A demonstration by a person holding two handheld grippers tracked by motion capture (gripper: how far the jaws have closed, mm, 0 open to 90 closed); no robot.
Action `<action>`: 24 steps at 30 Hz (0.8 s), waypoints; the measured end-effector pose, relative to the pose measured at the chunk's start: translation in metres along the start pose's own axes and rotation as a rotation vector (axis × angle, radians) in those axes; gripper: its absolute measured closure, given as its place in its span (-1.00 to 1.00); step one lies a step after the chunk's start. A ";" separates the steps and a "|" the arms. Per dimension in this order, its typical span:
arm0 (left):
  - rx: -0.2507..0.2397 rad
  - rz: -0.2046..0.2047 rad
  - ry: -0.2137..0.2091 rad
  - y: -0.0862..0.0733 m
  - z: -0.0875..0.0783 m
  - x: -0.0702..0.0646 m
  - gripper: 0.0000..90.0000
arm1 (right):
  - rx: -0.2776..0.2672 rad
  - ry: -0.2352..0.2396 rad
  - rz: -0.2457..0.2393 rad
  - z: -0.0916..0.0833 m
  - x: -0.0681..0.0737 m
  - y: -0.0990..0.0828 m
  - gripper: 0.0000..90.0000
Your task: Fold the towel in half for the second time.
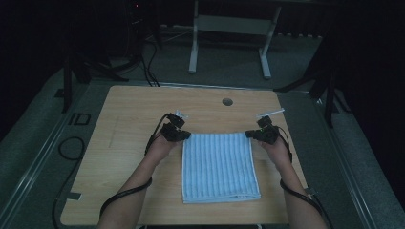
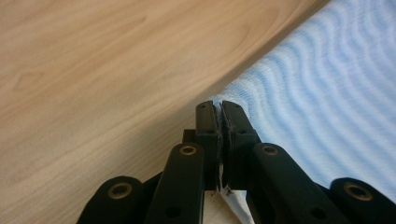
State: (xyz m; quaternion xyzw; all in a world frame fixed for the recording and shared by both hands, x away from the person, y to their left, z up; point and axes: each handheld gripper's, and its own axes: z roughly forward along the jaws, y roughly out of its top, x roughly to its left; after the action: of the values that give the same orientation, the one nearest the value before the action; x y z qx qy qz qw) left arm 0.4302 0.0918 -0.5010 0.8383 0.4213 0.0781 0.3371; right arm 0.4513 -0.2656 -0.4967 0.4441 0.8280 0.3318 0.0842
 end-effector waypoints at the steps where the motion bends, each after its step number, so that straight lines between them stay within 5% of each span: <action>1: -0.015 0.001 0.012 0.002 -0.004 -0.001 0.91 | -0.007 0.009 0.001 -0.002 0.000 0.002 0.95; 4: -0.028 0.018 0.024 0.004 -0.012 -0.003 0.91 | -0.024 0.004 -0.013 -0.010 0.003 0.005 0.96; 13: -0.127 0.043 -0.041 0.005 -0.048 -0.013 0.91 | -0.104 0.021 -0.081 -0.043 0.019 0.008 0.96; 24: -0.203 0.106 -0.136 -0.018 -0.085 -0.043 0.91 | -0.213 0.066 -0.164 -0.097 0.043 -0.023 0.96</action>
State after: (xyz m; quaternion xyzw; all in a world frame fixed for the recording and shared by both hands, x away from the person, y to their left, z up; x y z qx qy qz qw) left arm 0.3555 0.1089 -0.4416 0.8243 0.3426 0.0812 0.4433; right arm 0.3682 -0.2865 -0.4297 0.3525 0.8238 0.4243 0.1305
